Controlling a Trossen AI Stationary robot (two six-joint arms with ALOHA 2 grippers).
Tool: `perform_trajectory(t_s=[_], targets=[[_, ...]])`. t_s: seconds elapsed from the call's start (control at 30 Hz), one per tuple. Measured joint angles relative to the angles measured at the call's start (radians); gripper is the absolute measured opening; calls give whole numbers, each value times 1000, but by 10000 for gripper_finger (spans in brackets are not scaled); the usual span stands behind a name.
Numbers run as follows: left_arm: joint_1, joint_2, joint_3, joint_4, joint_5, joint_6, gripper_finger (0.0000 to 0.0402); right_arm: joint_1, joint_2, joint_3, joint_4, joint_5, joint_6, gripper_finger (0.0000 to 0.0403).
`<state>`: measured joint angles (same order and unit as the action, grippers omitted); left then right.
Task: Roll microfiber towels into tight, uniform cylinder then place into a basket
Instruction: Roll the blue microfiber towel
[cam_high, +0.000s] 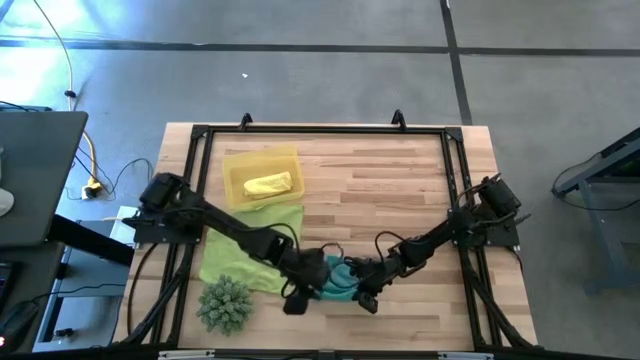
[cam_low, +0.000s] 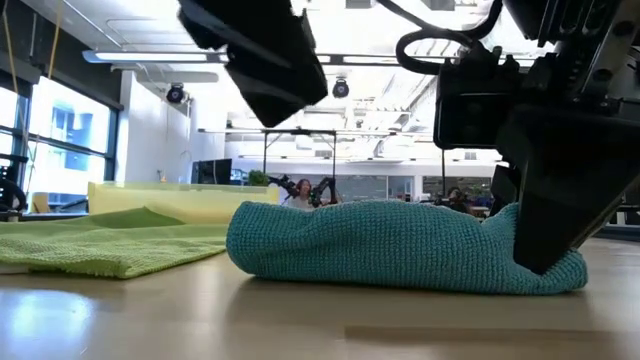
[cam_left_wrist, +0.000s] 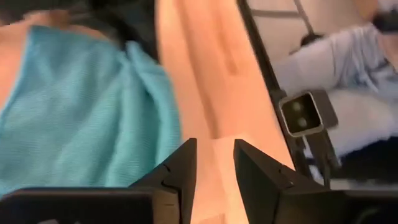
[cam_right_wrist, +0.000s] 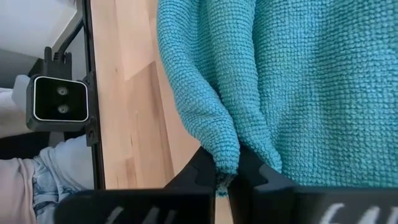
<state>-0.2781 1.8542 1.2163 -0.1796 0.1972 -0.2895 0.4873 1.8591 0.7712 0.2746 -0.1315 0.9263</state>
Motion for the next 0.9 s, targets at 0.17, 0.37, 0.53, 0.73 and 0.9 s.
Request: perform_trajectory(t_s=[0.17, 0.37, 0.53, 0.73, 0.9], targets=[[-65, 23, -1, -15, -137, 149, 139, 0, 0, -1, 2, 3, -1, 0], [-120, 56, 0, -17, -416, 292, 187, -3, 0, -1, 3, 6, 0, 0], [-143, 110, 0, -11, -429, 333, 205, -3, 0, -1, 5, 11, 0, 0], [-156, 173, -1, -12, -483, 380, 203, -3, 0, -2, 9, 20, -7, 0], [-135, 193, 1, -8, -495, 264, 187, -3, 0, -2, 10, 21, -9, 0]])
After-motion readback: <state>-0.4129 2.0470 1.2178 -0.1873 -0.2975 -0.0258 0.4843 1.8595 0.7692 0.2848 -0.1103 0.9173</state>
